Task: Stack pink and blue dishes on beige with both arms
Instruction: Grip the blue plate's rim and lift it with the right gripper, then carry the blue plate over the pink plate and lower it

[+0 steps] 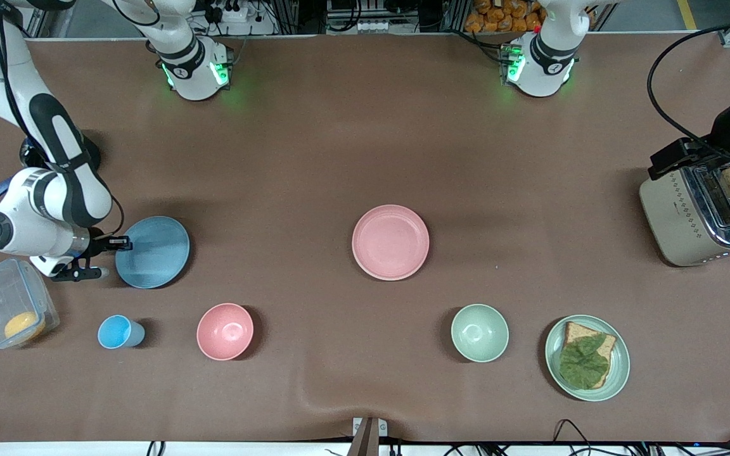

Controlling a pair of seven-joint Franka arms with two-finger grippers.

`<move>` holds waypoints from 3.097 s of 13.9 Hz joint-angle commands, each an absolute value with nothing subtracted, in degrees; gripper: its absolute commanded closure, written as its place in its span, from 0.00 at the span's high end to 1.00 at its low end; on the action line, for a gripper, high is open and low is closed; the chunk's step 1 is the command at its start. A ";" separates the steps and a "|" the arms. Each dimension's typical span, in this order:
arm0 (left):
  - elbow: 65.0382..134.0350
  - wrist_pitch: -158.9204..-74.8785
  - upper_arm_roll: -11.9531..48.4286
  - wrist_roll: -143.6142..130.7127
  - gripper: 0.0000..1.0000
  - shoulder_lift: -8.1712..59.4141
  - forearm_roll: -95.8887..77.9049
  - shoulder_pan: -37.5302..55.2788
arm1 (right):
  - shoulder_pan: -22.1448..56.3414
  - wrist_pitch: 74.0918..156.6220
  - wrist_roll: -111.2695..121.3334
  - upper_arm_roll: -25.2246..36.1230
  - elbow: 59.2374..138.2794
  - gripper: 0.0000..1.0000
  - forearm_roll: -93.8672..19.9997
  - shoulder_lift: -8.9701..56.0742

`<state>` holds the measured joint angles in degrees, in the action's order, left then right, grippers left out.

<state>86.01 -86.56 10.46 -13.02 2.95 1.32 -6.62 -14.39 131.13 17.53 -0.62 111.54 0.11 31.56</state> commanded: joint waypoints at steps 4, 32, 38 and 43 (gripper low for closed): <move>85.96 -85.78 10.46 -11.87 1.00 2.64 0.44 -7.38 | -13.80 118.07 18.46 -1.76 108.12 0.00 -0.70 25.94; 85.96 -85.78 10.46 -11.78 1.00 2.64 0.44 -8.26 | 26.98 121.73 -27.85 -2.90 96.96 0.00 -34.27 31.98; 85.96 -85.78 10.46 -11.78 1.00 2.64 0.35 -8.26 | 30.06 123.13 -31.82 -2.90 94.57 0.00 -35.68 33.92; 85.96 -85.69 10.46 -11.78 1.00 2.64 0.35 -8.26 | 32.17 126.12 -32.08 -2.81 93.34 0.00 -35.16 36.65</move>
